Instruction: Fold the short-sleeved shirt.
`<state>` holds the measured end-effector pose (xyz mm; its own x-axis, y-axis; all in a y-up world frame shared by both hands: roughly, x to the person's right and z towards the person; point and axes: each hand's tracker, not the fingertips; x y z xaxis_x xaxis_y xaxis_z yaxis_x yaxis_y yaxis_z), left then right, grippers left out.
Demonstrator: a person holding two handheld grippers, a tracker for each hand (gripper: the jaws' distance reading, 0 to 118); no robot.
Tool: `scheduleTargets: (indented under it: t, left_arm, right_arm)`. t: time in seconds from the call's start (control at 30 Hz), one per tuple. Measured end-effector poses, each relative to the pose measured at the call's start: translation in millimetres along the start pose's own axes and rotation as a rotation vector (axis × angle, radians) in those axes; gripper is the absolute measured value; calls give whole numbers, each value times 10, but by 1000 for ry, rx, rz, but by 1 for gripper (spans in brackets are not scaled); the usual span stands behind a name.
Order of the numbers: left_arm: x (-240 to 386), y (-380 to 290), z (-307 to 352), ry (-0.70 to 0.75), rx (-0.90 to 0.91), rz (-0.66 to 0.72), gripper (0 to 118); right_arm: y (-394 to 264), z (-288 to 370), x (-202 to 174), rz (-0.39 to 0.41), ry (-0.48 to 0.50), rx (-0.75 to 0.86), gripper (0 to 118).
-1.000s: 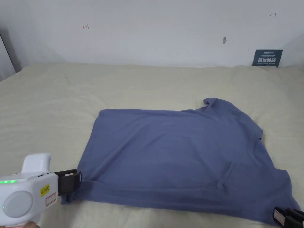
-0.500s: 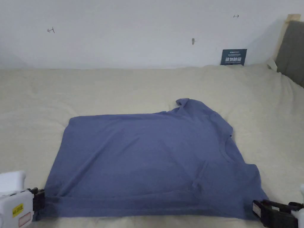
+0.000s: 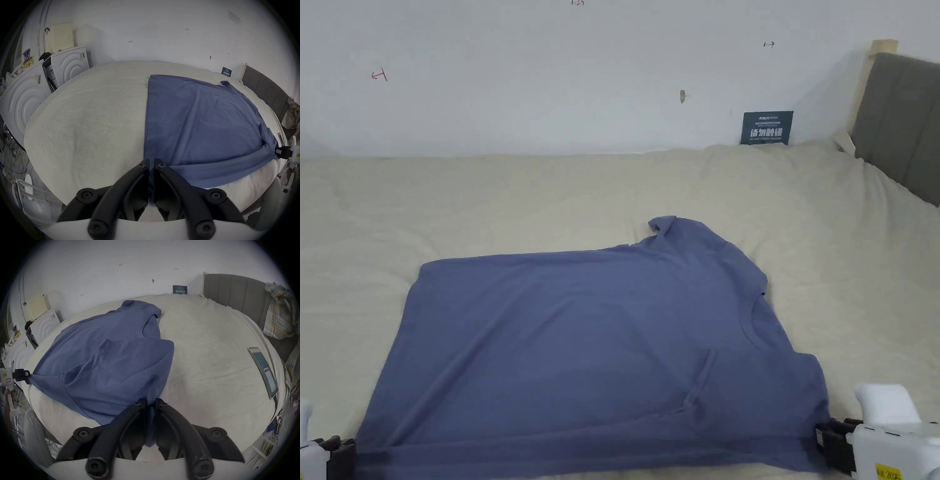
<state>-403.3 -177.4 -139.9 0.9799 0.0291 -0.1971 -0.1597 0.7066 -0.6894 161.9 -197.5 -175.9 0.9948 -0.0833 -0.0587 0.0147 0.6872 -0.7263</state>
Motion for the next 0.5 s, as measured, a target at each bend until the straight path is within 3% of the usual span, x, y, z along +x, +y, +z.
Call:
scheduleTargets:
  t: [0.17,0.3,0.5]
  left_arm:
    - [-32,37,33,3,2,-1,6]
    - [-16,177,79,12,20,-15,6]
    - [-10,622,-66,12,66,4,6]
  right_arm:
    - [125,136,56,1,19,33,5]
    - [352,298,91,-42,56,92,5]
    - [1024,143,142,-79,86,113,5]
